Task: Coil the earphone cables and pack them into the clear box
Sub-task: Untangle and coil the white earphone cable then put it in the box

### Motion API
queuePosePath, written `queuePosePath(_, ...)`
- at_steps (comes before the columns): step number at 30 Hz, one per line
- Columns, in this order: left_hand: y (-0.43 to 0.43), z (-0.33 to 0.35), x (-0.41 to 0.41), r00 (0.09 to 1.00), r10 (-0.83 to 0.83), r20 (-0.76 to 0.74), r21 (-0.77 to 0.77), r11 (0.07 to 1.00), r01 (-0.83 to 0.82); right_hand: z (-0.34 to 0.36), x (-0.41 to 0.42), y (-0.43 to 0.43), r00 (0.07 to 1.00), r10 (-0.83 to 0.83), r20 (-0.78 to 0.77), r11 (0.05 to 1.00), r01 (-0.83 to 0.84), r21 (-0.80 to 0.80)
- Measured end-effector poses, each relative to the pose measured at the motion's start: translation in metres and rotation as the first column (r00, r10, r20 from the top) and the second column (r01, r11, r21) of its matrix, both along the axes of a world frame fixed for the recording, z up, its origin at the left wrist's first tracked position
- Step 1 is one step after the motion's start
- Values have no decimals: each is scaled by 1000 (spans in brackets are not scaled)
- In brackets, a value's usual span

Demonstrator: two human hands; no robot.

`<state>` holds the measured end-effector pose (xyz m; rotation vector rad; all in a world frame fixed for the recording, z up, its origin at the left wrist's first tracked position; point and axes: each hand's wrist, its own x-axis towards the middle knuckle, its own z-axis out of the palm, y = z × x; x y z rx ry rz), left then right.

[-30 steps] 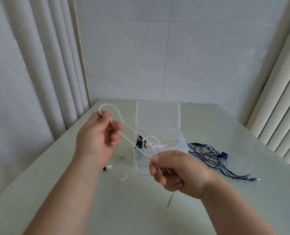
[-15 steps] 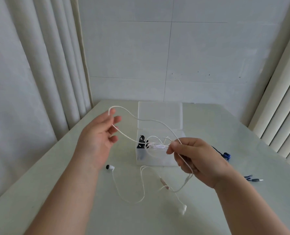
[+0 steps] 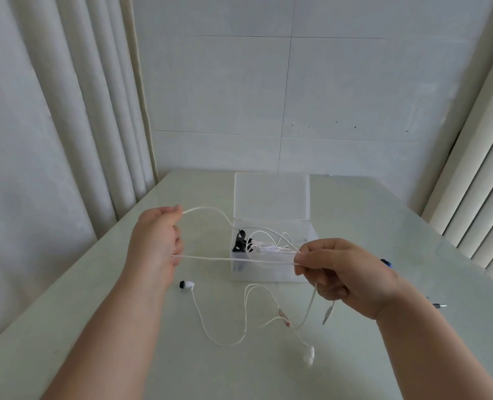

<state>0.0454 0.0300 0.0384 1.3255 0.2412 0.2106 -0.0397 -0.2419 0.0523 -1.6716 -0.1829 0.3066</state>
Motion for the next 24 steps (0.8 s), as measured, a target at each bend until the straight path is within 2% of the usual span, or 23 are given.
queuePosePath(2,-1,-4,2,998,62,-2,194,979,-61,-1,0,3,1000,-1,2,1000,1,18)
queuePosePath(5,-7,-8,0,986,163,32,543,826,-154,-3,0,9,1000,-24,20,1000,23,15)
queuePosePath(6,-9,-7,-3,983,169,73,601,779,-179,-3,0,10,999,-28,27,999,28,17)
queuePosePath(8,-16,-1,-11,973,128,190,595,773,-218,-4,0,12,998,-38,41,999,37,24)
queuePosePath(10,-22,5,-20,950,-39,311,561,814,-150,-4,-1,15,997,-52,55,998,51,23)
queuePosePath(12,-31,12,-32,873,-316,371,606,795,31,-3,-1,16,996,-65,66,998,63,24)
queuePosePath(15,-41,12,-44,738,-590,327,754,634,172,-3,-1,17,994,-80,79,997,78,18)
queuePosePath(17,-44,10,-45,714,-660,232,835,512,202,-3,-1,18,992,-87,88,996,85,22)
queuePosePath(19,-47,5,-44,712,-688,141,859,443,258,-3,-1,19,991,-91,96,996,89,27)
queuePosePath(21,-47,4,-42,756,-629,181,848,489,204,-2,-2,19,991,-97,91,995,95,24)
queuePosePath(24,-34,7,-32,849,-353,394,755,650,-80,0,-2,13,993,-114,43,992,111,51)
